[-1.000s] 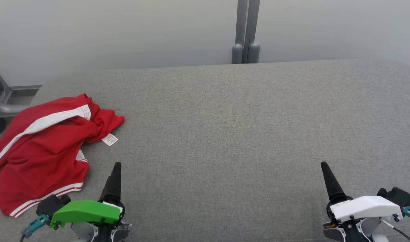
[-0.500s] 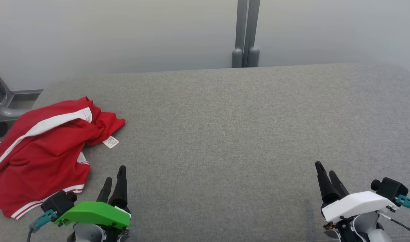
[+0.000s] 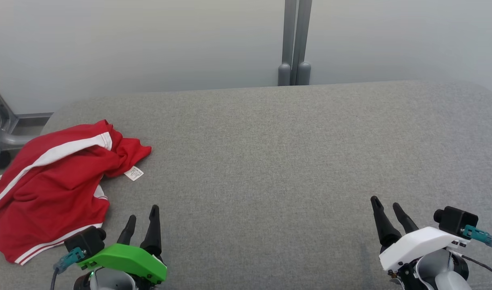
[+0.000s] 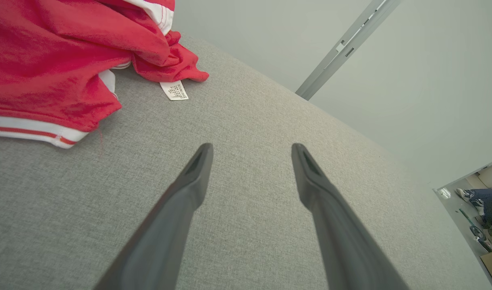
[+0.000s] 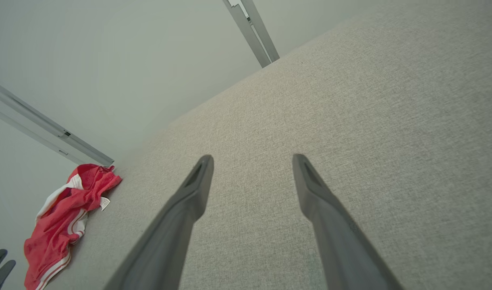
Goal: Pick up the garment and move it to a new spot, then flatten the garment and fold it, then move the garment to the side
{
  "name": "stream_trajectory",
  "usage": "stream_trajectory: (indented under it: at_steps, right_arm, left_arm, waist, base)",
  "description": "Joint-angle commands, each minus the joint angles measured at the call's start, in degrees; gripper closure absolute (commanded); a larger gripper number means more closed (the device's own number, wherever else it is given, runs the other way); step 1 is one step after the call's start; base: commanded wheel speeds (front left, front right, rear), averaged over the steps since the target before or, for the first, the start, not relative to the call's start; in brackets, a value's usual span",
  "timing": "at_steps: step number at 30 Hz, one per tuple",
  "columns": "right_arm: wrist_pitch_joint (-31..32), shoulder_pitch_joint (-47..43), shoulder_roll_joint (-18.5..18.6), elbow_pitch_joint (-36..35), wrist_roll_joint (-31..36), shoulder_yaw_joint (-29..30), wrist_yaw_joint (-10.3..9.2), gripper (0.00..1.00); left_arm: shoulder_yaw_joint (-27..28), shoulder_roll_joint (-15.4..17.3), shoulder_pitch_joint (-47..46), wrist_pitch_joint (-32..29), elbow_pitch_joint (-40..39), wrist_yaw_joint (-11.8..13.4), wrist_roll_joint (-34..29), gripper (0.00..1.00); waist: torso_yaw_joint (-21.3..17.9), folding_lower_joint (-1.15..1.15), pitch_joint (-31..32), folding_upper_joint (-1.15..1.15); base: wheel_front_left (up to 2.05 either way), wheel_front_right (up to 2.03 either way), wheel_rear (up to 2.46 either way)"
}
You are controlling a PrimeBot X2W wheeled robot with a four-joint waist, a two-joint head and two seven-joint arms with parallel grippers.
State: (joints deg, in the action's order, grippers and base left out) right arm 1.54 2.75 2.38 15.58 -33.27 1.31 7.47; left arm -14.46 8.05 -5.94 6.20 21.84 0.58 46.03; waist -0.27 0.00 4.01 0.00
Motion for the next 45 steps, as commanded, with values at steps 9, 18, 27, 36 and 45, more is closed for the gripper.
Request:
stream_trajectory:
  at_steps: [9, 18, 27, 36, 45]
  right_arm:
    - [0.78, 1.41, 0.39, -0.52, 6.17, -0.39, 0.03, 0.0]
    - [1.19, 1.98, 0.44, 0.23, 11.06, -0.64, 0.03, 0.0]
    - [1.39, 2.6, 0.49, 1.05, 15.52, -0.76, 0.03, 0.0]
    - [1.39, 2.92, 0.54, 1.9, 19.4, -1.13, 0.03, 0.0]
    - [1.28, 3.35, 0.58, 2.81, 22.79, -1.49, 0.03, 0.0]
  left_arm:
    - [-0.83, 1.14, -0.62, 1.55, 0.03, 1.58, -3.91, 0.0]
    - [-1.75, 2.25, -1.1, 2.11, -0.3, 2.63, -7.15, 0.0]
    - [-2.62, 3.28, -1.28, 2.59, -1.21, 3.95, -10.11, 0.0]
    - [-3.6, 4.08, -1.21, 3.13, -1.79, 4.78, -12.73, 0.0]
    - [-4.78, 4.72, -0.92, 3.56, -2.27, 5.47, -14.96, 0.0]
  waist:
    - [0.03, 0.0, 0.46, 0.0]
    - [0.09, 0.0, 0.86, 0.0]
    - [0.12, 0.0, 1.13, 0.0]
    - [0.07, 0.0, 1.5, 0.0]
    - [-0.04, 0.0, 1.93, 0.0]
  base:
    - [0.0, 0.0, 0.0]
    - [0.0, 0.0, 0.0]
    - [0.0, 0.0, 0.0]
    - [0.0, 0.0, 0.0]
    - [0.0, 0.0, 0.0]
